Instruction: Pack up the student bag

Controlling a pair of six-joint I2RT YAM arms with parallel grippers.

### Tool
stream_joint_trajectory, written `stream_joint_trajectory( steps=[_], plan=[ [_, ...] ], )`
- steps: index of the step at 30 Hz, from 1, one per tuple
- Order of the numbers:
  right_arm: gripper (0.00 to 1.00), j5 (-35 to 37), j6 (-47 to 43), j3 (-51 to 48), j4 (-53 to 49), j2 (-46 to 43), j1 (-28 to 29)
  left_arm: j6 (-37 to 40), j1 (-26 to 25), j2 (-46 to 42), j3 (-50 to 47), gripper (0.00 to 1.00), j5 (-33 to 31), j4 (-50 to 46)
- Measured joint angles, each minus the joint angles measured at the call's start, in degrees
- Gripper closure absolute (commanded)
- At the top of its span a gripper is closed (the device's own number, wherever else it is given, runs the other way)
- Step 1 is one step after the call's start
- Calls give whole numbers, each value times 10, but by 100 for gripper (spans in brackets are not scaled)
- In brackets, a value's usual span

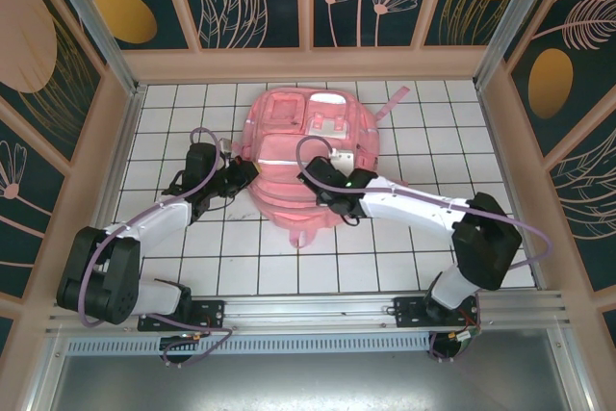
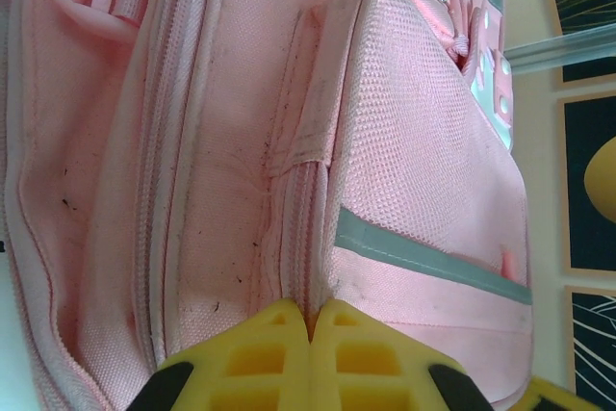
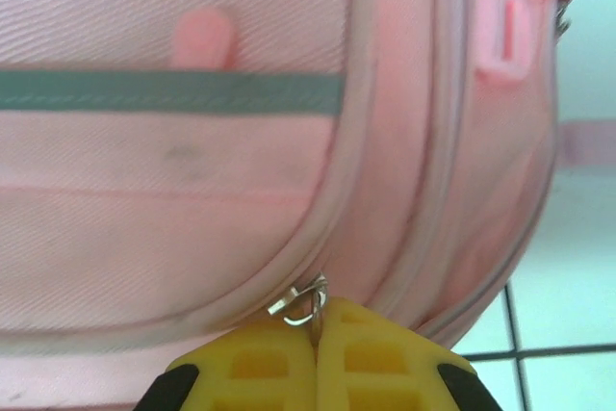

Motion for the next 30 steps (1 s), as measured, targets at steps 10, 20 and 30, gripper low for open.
stream_joint_trajectory(
  steps=[10,20,30],
  plan=[
    [100,-72,-304,-7,67,-2,-83,42,-2,0,11,100,-43,-31],
    [100,-137,-511,45,83,40,-142,125,-1,8,33,100,-68,-70],
    [100,-195,-558,138,68,103,-172,152,6,11,33,90,-87,-72]
  ],
)
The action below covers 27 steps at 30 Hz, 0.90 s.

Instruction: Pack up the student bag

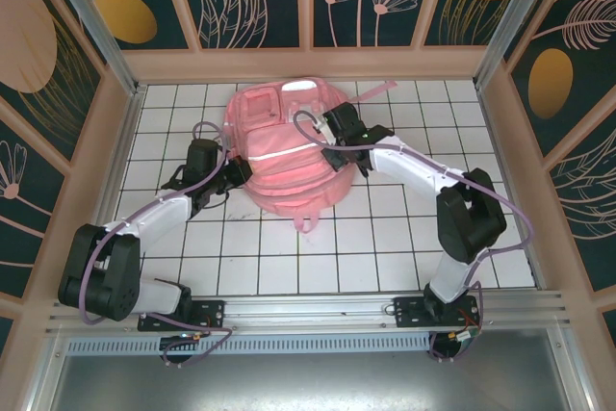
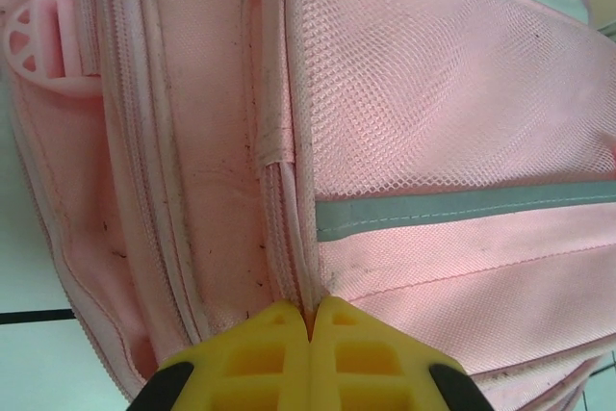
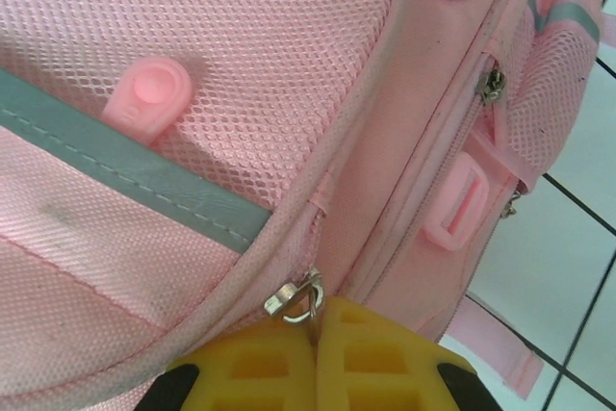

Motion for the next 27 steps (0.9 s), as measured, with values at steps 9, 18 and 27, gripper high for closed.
stream_joint_trajectory(
  steps=[9,18,27],
  plan=[
    [100,-57,10,-17,-2,-23,25,-17,17,-59,1,31,-52,-68],
    [100,-123,24,-18,22,-28,95,-164,17,-153,-93,28,10,9],
    [100,-153,34,-21,41,-26,96,-283,16,-139,-128,36,57,94]
  ],
)
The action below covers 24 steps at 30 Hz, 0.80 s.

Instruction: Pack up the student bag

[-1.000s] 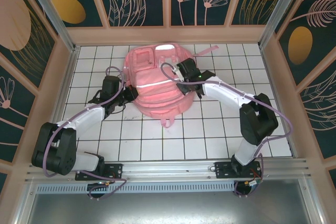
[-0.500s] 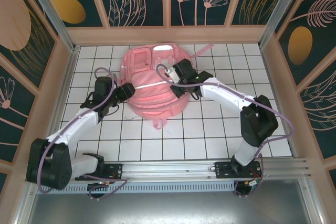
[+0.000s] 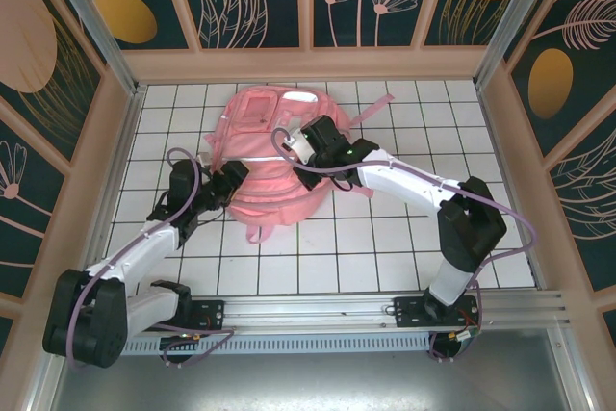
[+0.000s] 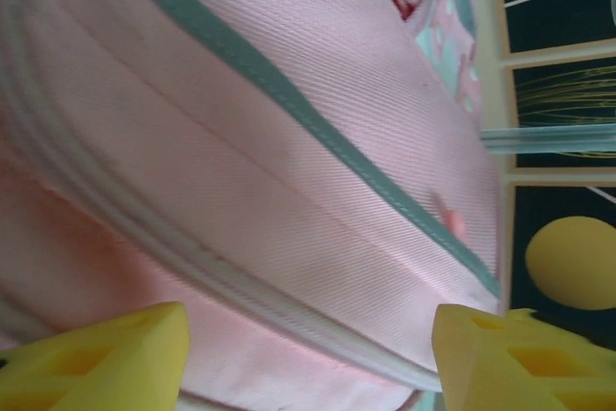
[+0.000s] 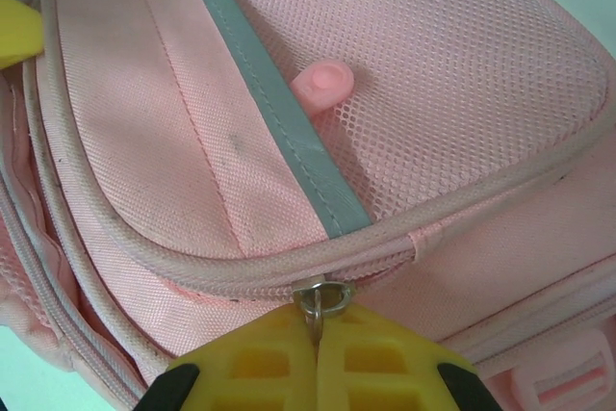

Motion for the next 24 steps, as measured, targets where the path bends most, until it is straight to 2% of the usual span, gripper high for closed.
stream_joint_trajectory(
  steps=[6,11,13,16,20,24],
  plan=[
    [100,-8,-1,-5,10,0,0,-46,-5,17,-1,40,-7,24],
    [100,-14,-10,-9,15,0,0,-86,-9,17,-17,48,-30,41],
    [100,-16,-16,-13,17,0,0,-101,-9,18,-25,55,-37,50],
    [100,-13,-24,-19,24,0,0,-117,-9,28,-26,77,-45,60],
    [100,-1,-31,-35,31,-3,-2,-124,-12,43,-26,98,-50,62],
    [100,13,-30,-50,41,-8,-14,-113,-17,49,-26,100,-51,61]
  ],
)
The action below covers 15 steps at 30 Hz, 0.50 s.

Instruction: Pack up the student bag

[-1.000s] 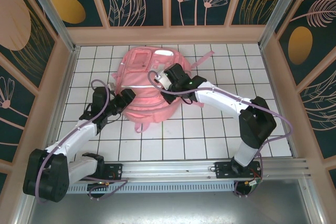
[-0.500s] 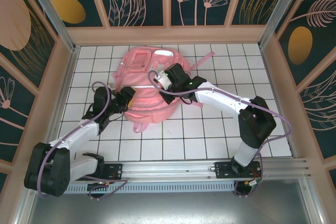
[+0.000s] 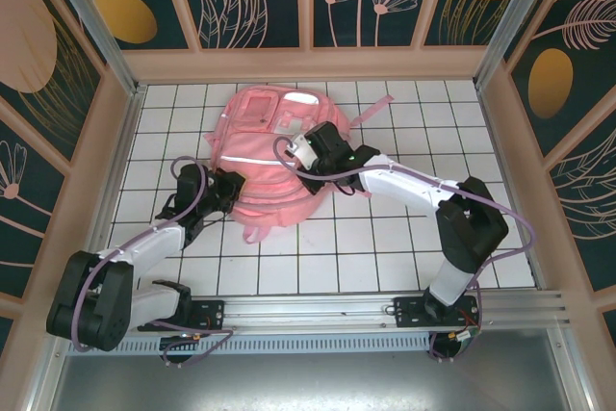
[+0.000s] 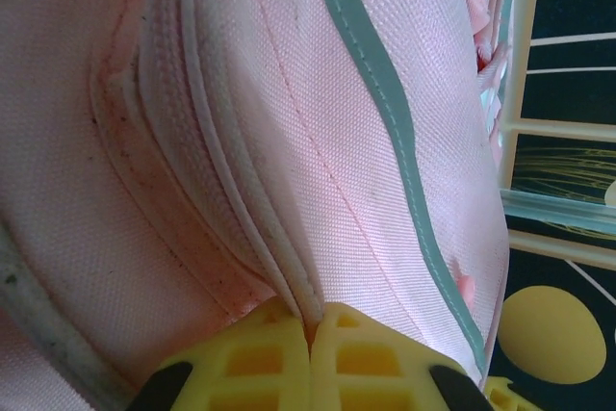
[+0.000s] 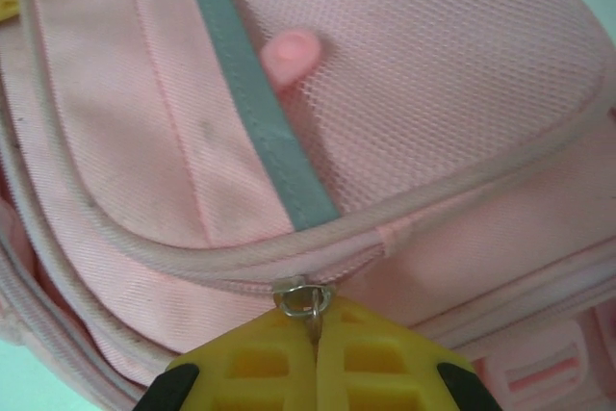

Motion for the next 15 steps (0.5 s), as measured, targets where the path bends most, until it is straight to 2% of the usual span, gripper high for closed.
stream_joint_trajectory(
  steps=[8,12,13,14,15],
  plan=[
    [99,49,56,16,-4,0,-16,34,-6,20,19,100,33,3],
    [96,77,97,23,-9,0,-16,55,-7,21,31,99,46,2],
    [97,80,106,26,-12,0,-16,59,-7,21,33,82,48,3],
    [100,83,112,29,-15,0,-16,67,-7,21,35,60,53,2],
    [100,88,118,32,-19,0,-16,78,-6,21,38,46,57,0]
  ],
)
